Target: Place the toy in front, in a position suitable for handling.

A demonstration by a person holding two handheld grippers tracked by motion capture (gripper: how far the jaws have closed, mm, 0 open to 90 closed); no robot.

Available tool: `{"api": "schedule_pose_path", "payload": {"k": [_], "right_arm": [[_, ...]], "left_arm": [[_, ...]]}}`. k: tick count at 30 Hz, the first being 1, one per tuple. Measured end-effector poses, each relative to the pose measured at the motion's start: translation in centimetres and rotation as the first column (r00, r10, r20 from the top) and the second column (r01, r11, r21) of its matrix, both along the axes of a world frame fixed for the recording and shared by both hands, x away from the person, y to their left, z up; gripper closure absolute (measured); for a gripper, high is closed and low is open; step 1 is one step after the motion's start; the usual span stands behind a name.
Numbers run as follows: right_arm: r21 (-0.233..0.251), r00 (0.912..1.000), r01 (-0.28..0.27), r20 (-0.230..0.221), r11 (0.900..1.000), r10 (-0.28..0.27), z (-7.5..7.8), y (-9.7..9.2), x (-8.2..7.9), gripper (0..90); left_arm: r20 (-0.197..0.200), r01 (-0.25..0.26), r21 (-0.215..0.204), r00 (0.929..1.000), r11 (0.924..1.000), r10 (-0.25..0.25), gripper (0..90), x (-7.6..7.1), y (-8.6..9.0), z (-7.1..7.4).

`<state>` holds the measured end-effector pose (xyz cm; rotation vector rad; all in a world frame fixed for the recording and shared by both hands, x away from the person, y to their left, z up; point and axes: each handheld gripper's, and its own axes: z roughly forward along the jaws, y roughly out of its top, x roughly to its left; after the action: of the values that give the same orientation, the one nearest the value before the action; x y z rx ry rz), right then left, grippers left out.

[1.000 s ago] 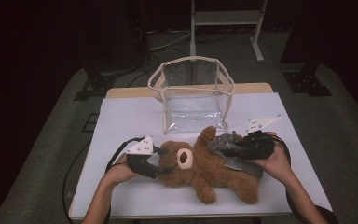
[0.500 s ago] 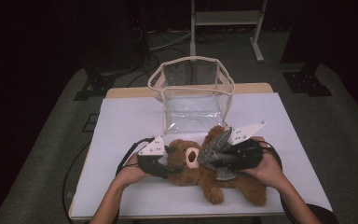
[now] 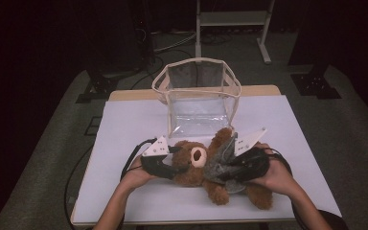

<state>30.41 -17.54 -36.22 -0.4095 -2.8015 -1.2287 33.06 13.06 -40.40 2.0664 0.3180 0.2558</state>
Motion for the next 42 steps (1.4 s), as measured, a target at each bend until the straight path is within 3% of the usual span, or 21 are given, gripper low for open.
{"api": "schedule_pose_path", "payload": {"k": [5,8,11,14,17,18,20,21,23,25,26,28,30,34,36,38,41,42], "right_arm": [[-0.069,0.9977,-0.068,-0.002,0.9953,0.068,-0.7,1.7,-0.8,67.9],[-0.099,0.9944,-0.101,-0.04,0.9899,0.098,-0.6,1.0,-1.0,67.9],[-0.104,0.9934,-0.108,-0.05,0.9886,0.103,-0.3,0.2,-0.9,67.9],[-0.057,0.9952,-0.088,-0.048,0.9945,0.085,-0.1,-0.2,-0.7,67.7],[-0.049,0.9961,-0.078,-0.046,0.9958,0.075,-0.5,0.5,-0.6,67.7],[-0.056,0.9952,-0.088,-0.048,0.9946,0.085,-0.8,1.0,-0.6,67.7],[-0.113,0.9909,-0.13,-0.05,0.985,0.125,-1.5,2.1,-1.1,67.8],[-0.113,0.9909,-0.13,-0.05,0.985,0.125,-1.5,2.1,-1.1,67.8],[-0.11,0.9921,-0.124,-0.032,0.9862,0.121,-1.2,1.9,-1.2,68.1],[-0.037,0.9974,-0.067,0.024,0.9971,0.068,-0.1,0.9,-1.0,68.7],[-0.037,0.9974,-0.067,0.024,0.9971,0.068,-0.1,0.9,-1.0,68.7],[0.0,0.9973,-0.015,0.071,0.9999,0.015,0.6,0.4,-1.0,68.7],[0.002,0.9967,-0.002,0.082,1.0,0.002,0.6,0.3,-0.9,68.4],[0.013,0.9922,-0.001,0.124,0.9999,0.0,0.4,1.0,-1.2,61.5],[0.044,0.9856,0.028,0.166,0.9987,-0.035,0.8,1.0,-1.3,54.4],[0.044,0.9825,0.039,0.181,0.9983,-0.046,0.8,1.2,-1.3,53.4],[0.034,0.979,0.032,0.2,0.9989,-0.038,0.0,1.9,-1.2,50.7],[0.032,0.9783,0.031,0.204,0.999,-0.037,-0.8,2.6,-1.1,50.8]], "left_arm": [[0.007,-0.026,-0.002,0.9996,0.9996,0.026,31.1,0.1,0.1,0.1],[0.012,-0.045,-0.01,0.9989,0.9989,0.045,31.4,0.2,0.4,0.3],[0.008,-0.046,-0.013,0.9989,0.9988,0.046,32.1,0.2,0.4,0.3],[-0.017,-0.025,-0.021,0.9996,0.9995,0.024,33.4,0.2,0.2,0.2],[-0.028,0.003,-0.007,0.9996,1.0,-0.003,34.9,0.1,0.1,0.1],[-0.026,0.021,0.008,0.9994,0.9997,-0.021,34.9,-0.1,0.0,0.2],[-0.026,0.046,0.031,0.9986,0.9984,-0.046,35.1,-0.3,0.0,0.2],[-0.024,0.055,0.038,0.9983,0.9978,-0.054,35.1,-0.4,0.1,0.3],[-0.034,0.066,0.043,0.9973,0.9969,-0.065,35.2,-0.5,0.2,0.3],[-0.04,0.086,0.049,0.9957,0.9951,-0.084,36.2,-0.6,0.2,0.3],[-0.047,0.104,0.049,0.9937,0.9933,-0.102,36.2,-0.7,0.2,0.3],[-0.073,0.159,0.051,0.9853,0.986,-0.155,36.2,-0.9,0.4,0.4],[-0.093,0.193,0.048,0.9777,0.98,-0.188,36.1,-1.0,0.6,0.4],[-0.099,0.207,0.057,0.9747,0.9768,-0.2,36.1,-1.0,0.9,0.6],[-0.103,0.213,0.059,0.9731,0.9754,-0.206,36.1,-1.1,0.8,0.6],[-0.106,0.217,0.057,0.9719,0.9745,-0.21,36.1,-1.2,0.8,0.6],[-0.122,0.25,0.056,0.9627,0.9666,-0.242,36.2,-1.4,0.9,0.5],[-0.121,0.264,0.078,0.9597,0.9614,-0.254,36.2,-1.7,0.9,0.5]]}}
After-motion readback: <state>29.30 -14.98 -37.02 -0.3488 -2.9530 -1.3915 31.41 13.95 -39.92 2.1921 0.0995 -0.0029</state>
